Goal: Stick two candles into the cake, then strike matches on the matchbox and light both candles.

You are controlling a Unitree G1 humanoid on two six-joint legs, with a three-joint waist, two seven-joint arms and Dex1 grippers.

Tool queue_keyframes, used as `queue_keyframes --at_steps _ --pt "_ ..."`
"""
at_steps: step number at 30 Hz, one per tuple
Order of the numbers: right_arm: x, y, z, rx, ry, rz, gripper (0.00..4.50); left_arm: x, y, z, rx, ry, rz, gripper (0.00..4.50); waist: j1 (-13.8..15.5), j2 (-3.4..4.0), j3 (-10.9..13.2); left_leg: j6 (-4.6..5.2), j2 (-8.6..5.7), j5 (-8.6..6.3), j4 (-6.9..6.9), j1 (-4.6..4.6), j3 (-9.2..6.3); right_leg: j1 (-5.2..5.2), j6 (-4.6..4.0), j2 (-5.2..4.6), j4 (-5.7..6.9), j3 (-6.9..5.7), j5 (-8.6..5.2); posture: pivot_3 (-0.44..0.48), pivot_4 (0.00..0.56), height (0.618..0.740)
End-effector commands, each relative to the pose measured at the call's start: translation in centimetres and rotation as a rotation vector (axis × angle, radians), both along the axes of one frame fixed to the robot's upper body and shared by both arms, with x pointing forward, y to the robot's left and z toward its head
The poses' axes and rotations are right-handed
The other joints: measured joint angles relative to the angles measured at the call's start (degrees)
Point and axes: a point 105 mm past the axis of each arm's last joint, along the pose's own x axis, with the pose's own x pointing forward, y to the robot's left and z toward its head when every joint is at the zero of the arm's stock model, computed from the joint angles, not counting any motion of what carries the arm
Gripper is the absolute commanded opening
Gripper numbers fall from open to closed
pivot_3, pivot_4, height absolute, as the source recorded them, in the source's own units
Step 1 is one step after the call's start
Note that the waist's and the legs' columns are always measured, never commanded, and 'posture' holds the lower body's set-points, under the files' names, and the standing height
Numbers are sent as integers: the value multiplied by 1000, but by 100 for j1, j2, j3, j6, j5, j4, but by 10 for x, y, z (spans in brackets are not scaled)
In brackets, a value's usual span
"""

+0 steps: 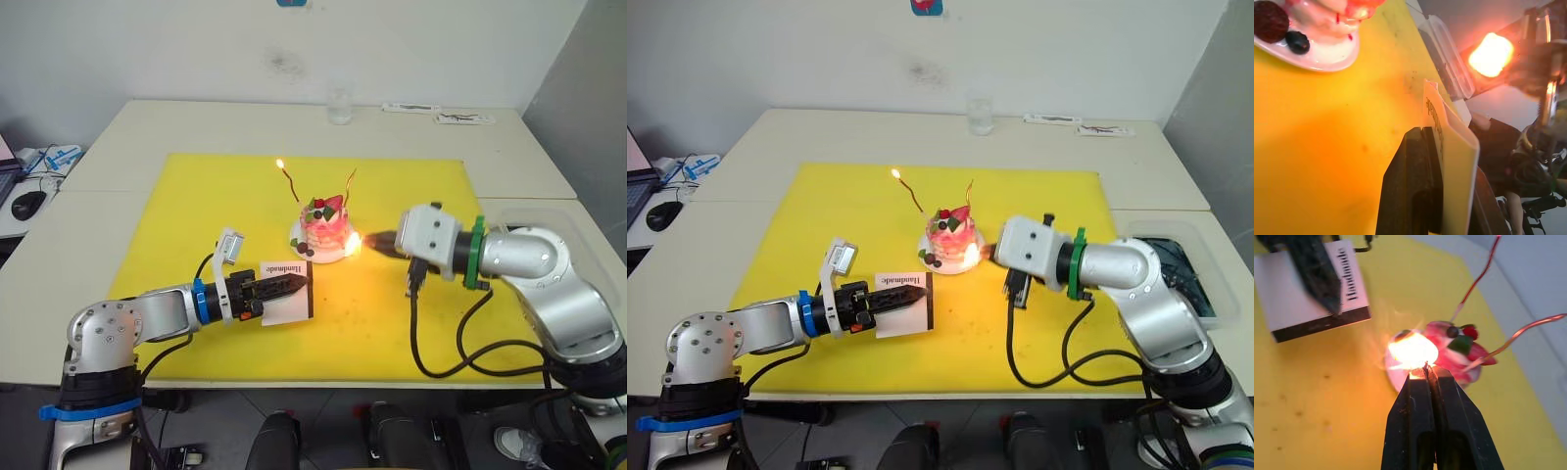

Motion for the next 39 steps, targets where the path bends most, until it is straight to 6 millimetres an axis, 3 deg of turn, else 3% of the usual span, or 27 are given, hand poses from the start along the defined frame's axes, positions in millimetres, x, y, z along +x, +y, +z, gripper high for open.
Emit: queue_keyframes --at_steps 1,9,16,39 --pt "9 -5 25 41 -90 -42 24 0 -8 4 -27 -35 -28 0 1 0 0 0 0 0 -1 -1 1 0 0 0 -2 0 0 0 150 740" --pt "29 -6 49 74 -207 -107 24 -1 -17 3 -44 -42 -60 0 -1 0 0 0 0 0 -7 -5 0 -4 11 -1 -2 -2 6 0 150 740" --pt "34 -5 55 83 -242 -111 24 0 -18 4 -50 -48 -63 0 -2 0 0 0 0 0 -5 -4 2 -3 11 -1 -2 -1 6 0 150 740" --pt "42 9 47 62 -246 -68 24 0 -18 3 -53 -58 -65 0 -3 0 0 0 0 0 -6 -4 1 -3 16 -1 -1 -1 9 0 150 740"
